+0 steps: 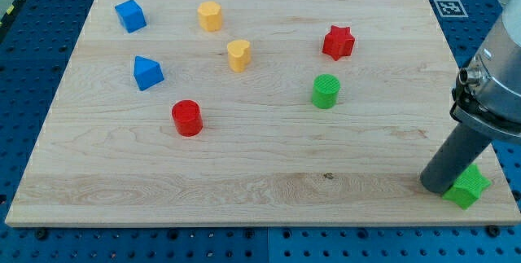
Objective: Slightly push the green star upwards of the board
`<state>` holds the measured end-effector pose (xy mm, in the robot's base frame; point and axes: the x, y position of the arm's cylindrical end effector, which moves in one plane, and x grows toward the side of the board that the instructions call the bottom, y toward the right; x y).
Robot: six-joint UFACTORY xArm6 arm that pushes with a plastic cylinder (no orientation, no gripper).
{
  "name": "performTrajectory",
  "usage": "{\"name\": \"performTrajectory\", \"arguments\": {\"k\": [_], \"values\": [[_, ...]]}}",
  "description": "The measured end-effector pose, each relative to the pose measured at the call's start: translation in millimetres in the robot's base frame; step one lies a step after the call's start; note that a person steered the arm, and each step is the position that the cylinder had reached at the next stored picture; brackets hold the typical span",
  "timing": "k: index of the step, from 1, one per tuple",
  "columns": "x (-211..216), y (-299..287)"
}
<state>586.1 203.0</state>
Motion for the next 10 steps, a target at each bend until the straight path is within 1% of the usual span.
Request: {"name": "performTrajectory", "arguments": {"k": [1, 2, 3, 7, 8, 9, 10], "values": [[17.6, -24.9], [32.5, -6.9], [31.7, 23.4], [31.3, 52.4], [22.6, 55.7], [24.6, 54.6], [30.9, 1.7]]}}
